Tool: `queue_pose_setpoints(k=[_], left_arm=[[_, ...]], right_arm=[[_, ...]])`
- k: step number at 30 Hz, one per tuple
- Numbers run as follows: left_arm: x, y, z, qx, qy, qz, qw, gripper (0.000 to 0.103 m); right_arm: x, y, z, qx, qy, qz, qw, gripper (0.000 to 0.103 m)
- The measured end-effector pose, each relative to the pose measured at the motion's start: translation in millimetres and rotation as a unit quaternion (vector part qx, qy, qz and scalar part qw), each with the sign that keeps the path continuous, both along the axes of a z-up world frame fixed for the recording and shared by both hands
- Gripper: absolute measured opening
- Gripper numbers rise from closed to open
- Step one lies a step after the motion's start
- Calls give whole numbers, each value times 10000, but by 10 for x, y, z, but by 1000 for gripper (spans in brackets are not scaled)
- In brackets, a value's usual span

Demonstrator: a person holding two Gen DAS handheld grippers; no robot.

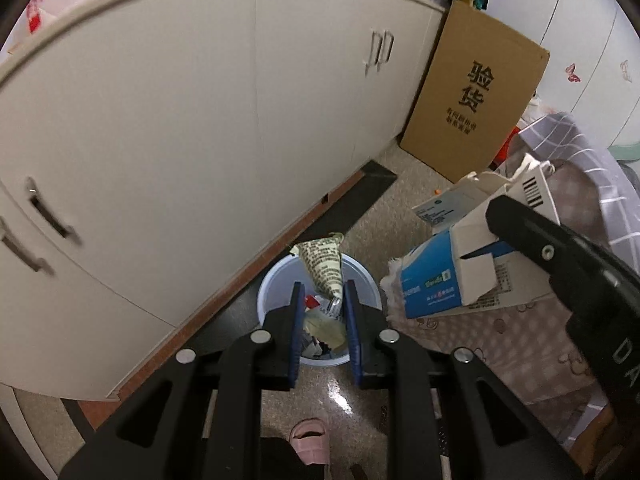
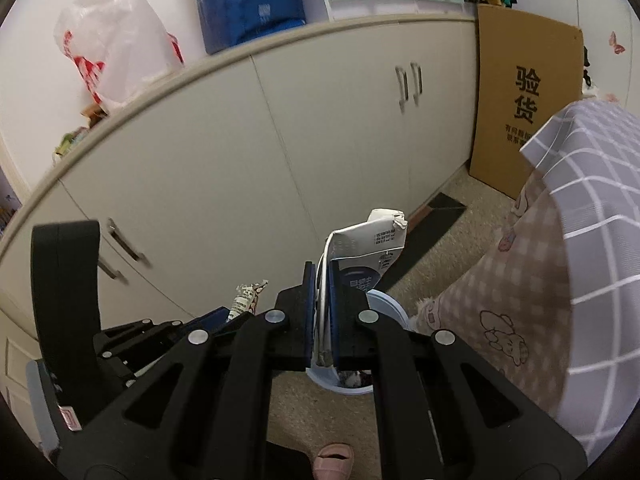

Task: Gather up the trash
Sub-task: 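Carry both items from the table over the wastebasket, then open the left tool to drop the foil wrapper while right tool releases the toothpaste box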

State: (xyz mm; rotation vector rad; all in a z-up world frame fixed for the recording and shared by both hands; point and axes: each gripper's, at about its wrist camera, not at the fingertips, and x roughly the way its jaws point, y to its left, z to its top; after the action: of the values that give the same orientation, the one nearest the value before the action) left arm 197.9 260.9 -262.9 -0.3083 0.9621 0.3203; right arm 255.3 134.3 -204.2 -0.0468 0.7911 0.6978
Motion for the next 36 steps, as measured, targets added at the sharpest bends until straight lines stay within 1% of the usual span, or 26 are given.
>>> queue_pose_setpoints(k=[3,6,10,12,14,15,17,25,26,28,36], left_arm=[[172,44,-152,-94,115,-45,9999,19],[315,61,-259,-105,206,-92,9997,19],[467,132,-373,-191,260,-74,9995,22],[526,160,-410,-240,290,-16,9993,26],[569,151,-413,-190,303,13,9994,44],[577,148,-407,-176,297,28,9994,47],[572,154,-407,-196,294,34,9994,51],[445,226,-412,-232,342,142,9990,58],[417,239,-407,-226,342,160,9990,61],[371,251,-402,-182,349,197,9990,63],[272,354,-494,-251,447,347,9981,65]], right_arm=[[117,16,-135,-87,-13,-66,9999,6],[209,2,-233,-144,5,-158,9998,6],[339,-24,-337,-244,-34,-300,9992,6],[386,-41,-380,-257,-10,-344,9991,6],[422,-49,-424,-278,23,-358,9990,7],[435,-52,-441,-280,43,-366,9989,7],[452,-54,-467,-294,64,-376,9988,7],[449,8,-507,-323,167,-343,9987,7],[453,18,-509,-334,178,-333,9987,7],[446,39,-520,-359,209,-318,9986,7],[416,151,-588,-434,344,-208,9982,7]])
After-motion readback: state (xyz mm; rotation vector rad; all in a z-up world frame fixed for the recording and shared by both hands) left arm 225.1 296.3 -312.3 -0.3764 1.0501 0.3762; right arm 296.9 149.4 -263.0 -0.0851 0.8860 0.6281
